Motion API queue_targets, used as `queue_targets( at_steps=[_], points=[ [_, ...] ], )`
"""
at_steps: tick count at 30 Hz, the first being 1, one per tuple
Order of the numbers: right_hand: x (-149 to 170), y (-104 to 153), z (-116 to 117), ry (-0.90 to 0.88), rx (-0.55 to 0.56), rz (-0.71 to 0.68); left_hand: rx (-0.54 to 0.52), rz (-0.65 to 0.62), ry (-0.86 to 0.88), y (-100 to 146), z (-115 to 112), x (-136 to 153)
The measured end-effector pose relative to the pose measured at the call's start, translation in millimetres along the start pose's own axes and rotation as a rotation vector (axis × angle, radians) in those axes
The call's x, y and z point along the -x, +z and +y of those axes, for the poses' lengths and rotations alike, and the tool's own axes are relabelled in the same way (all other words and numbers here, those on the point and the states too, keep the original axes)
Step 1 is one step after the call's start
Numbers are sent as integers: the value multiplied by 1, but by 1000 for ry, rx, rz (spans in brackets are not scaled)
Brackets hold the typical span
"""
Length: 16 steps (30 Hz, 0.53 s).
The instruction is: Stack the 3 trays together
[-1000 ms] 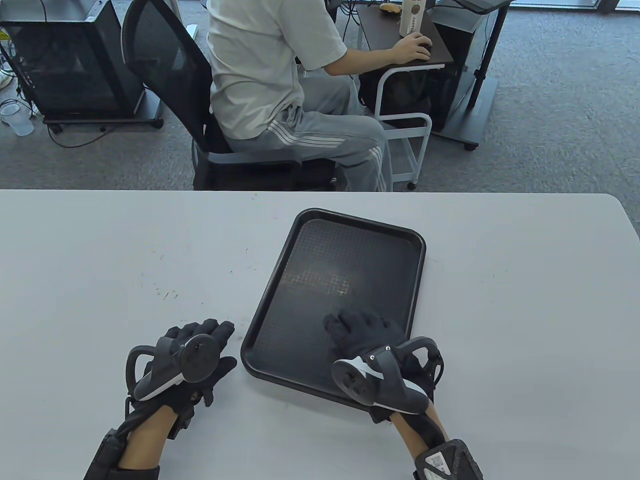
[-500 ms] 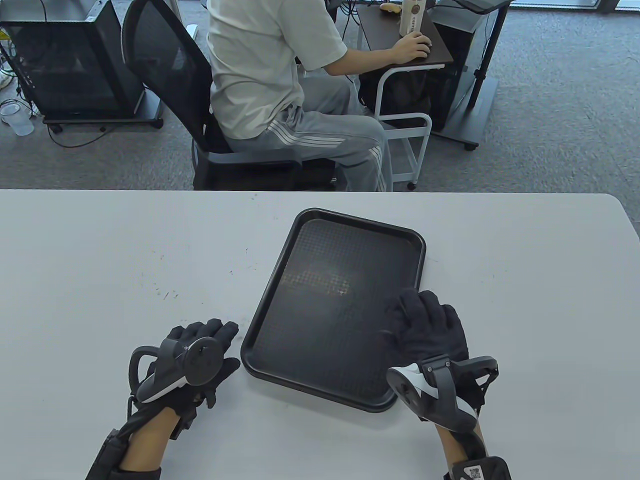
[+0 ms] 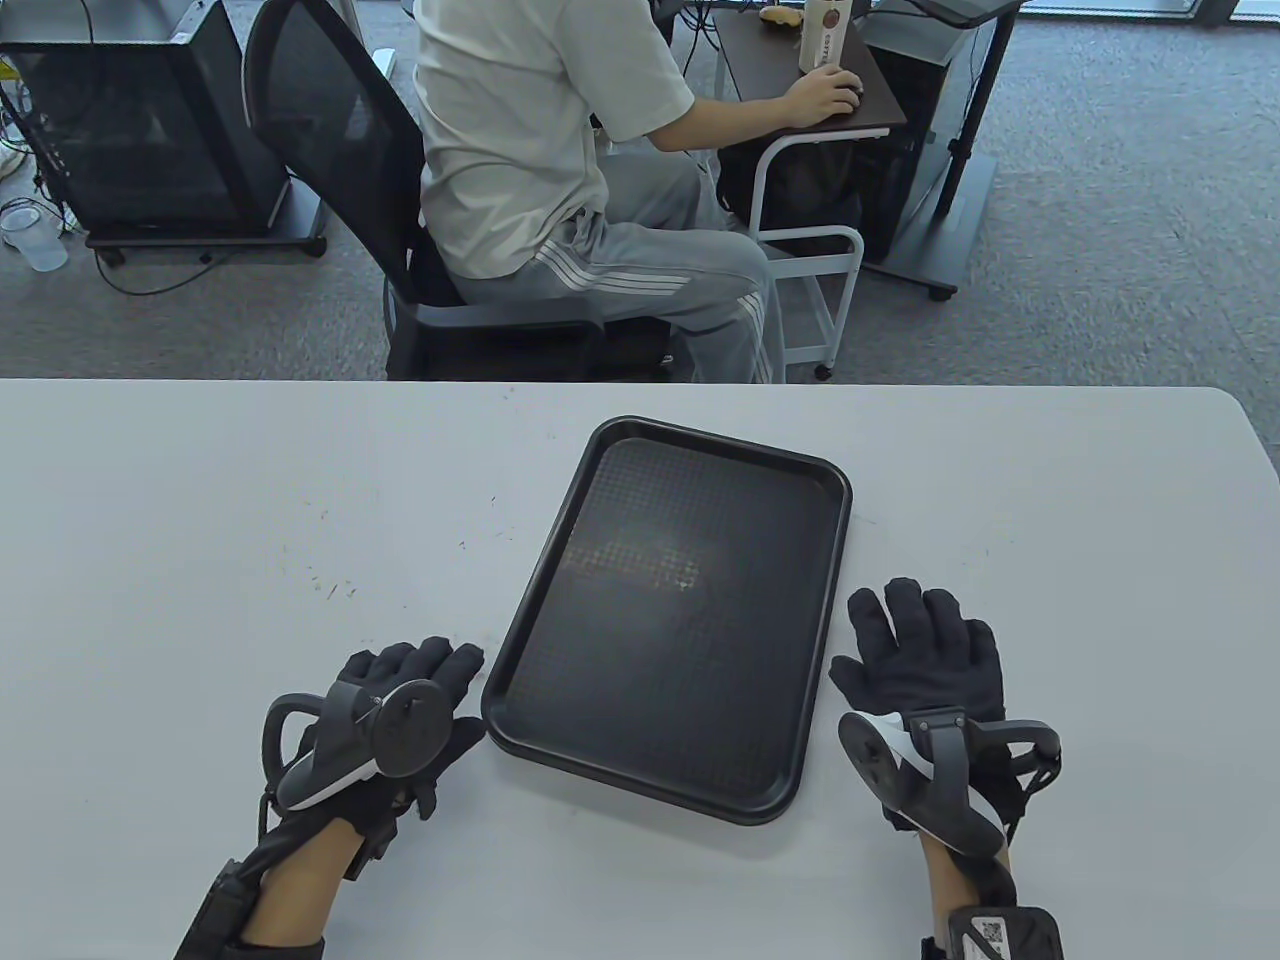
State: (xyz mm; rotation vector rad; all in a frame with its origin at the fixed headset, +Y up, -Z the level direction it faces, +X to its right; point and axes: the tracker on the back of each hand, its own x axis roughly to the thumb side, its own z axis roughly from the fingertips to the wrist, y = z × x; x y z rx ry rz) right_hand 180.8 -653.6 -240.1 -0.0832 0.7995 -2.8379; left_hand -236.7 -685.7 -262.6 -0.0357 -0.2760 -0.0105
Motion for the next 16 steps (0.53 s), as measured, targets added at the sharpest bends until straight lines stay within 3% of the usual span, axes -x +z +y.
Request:
queue_targets(
  at_steps=[16],
  points=[
    [5,1,5,3,-50,21,1,-1,0,0,0,0]
  ],
)
